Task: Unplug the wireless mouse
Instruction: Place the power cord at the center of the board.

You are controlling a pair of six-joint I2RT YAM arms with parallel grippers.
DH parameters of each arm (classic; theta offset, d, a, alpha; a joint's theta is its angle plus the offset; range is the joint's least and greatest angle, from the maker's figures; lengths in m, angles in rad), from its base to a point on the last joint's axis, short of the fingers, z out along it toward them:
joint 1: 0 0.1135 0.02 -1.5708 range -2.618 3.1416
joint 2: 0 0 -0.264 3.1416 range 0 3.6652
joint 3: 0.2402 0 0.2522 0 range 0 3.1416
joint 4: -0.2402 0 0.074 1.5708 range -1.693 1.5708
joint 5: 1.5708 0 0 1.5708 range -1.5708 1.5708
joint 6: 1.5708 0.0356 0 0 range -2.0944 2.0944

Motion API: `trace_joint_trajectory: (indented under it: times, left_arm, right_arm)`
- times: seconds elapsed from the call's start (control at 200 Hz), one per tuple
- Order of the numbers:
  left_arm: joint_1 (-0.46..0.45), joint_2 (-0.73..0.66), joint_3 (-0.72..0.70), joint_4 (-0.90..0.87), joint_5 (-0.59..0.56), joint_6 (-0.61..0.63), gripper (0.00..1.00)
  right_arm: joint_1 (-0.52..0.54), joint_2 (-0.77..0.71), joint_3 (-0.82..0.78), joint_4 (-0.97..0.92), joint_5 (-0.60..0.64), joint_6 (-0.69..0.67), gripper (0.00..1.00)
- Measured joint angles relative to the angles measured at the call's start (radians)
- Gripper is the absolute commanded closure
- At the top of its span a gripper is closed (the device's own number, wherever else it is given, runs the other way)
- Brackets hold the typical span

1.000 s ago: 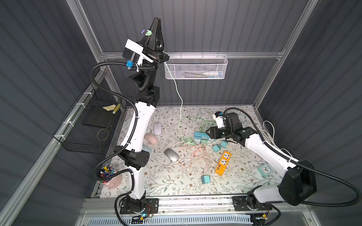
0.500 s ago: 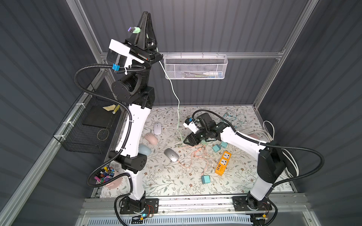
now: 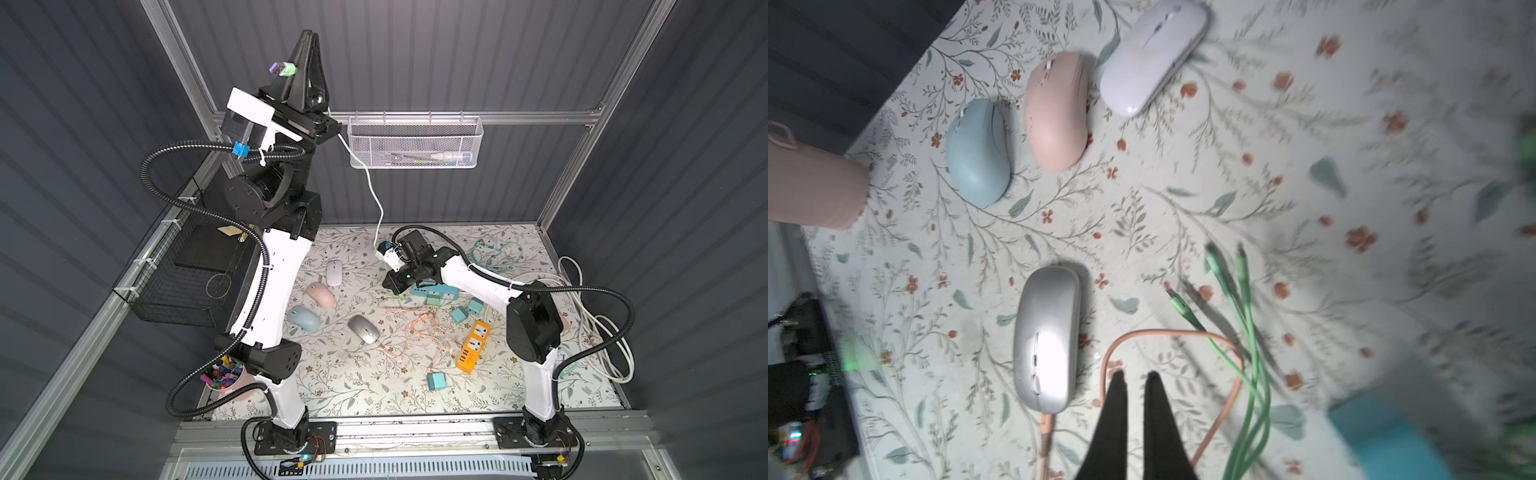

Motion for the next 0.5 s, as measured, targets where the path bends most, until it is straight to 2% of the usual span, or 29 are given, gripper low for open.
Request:
trace_joint_trajectory:
  times: [0.145, 0.28, 0.4, 0.5]
  left_arm:
    - [0.000, -0.110, -0.276, 0.029, -0.037, 0.074, 1.00]
    - [0.000, -0.148, -0.523, 0.051, -0.108, 0.116, 1.00]
    - [0.000, -0.091, -0.686, 0.041, -0.202, 0.132, 1.00]
    - [0.005, 0.000, -0.762, -0.009, -0.287, 0.142, 1.00]
  right_arm:
    - [-0.019, -0.027, 0.131, -0.018, 0.094, 0.037, 1.00]
    - [-0.075, 0.023, 0.302, -0.005, 0.098, 0.096, 1.00]
    - [-0.135, 0.129, 0.414, 0.076, 0.043, 0.184, 1.00]
    - [-0.171, 0.235, 0.488, 0.108, -0.018, 0.259, 1.00]
